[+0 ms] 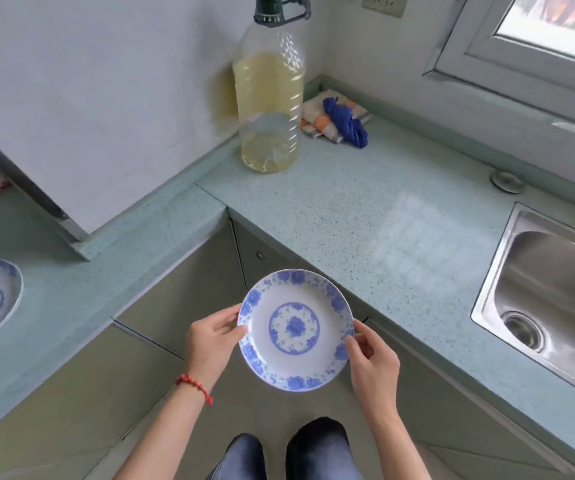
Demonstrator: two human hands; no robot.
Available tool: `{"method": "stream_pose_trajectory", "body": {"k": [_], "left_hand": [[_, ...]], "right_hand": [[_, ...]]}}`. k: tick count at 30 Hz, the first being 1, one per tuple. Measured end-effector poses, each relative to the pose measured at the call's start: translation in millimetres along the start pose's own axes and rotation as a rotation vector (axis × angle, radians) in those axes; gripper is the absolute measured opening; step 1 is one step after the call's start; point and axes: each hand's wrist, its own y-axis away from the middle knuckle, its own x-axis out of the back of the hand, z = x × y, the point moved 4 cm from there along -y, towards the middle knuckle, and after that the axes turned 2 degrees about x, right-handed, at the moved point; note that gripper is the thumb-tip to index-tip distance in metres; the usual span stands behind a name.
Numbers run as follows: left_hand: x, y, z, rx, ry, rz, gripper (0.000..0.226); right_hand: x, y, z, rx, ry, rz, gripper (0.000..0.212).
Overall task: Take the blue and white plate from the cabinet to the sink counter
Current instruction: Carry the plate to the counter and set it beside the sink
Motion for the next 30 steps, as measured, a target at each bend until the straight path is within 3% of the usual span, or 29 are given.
{"method": "stream_pose_trajectory", "body": {"k": [16, 30], "left_hand": [[-130.4, -133.7, 56.8, -0.031, -0.074, -0.164, 0.035], [-230.7, -201.6, 67.8, -0.009, -0.216, -0.422, 0.036]], "right_hand": [[38.9, -154.8, 1.3, -0.03, 0.062, 0.169, 0.024], [65.3, -193.8, 24.3, -0.185, 0.146, 0.419, 0.028]]}}
